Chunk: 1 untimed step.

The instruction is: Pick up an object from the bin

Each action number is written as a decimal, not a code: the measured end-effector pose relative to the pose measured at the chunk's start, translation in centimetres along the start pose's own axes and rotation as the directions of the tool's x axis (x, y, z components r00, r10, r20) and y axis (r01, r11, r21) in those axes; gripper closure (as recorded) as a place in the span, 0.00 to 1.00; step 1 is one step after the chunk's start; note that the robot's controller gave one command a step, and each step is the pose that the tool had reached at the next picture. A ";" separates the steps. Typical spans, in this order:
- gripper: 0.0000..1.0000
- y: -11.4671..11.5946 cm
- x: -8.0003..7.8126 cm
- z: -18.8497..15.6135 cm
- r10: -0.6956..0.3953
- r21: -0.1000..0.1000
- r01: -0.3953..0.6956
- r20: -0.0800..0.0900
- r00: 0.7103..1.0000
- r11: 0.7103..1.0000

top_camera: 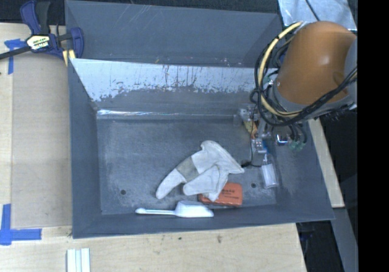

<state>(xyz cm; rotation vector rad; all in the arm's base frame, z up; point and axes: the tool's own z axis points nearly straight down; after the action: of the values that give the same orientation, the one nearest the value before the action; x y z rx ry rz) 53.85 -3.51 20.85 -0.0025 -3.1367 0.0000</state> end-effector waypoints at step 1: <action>0.00 0.0 -0.1 -0.5 -0.001 0.001 0.001 0.008 1.000 1.000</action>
Offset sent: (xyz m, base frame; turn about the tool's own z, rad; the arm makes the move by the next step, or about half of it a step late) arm -0.0018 0.0147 -0.0988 -0.0265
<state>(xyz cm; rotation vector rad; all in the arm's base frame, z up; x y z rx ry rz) 54.00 -3.51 21.32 -0.0011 -3.1451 0.0008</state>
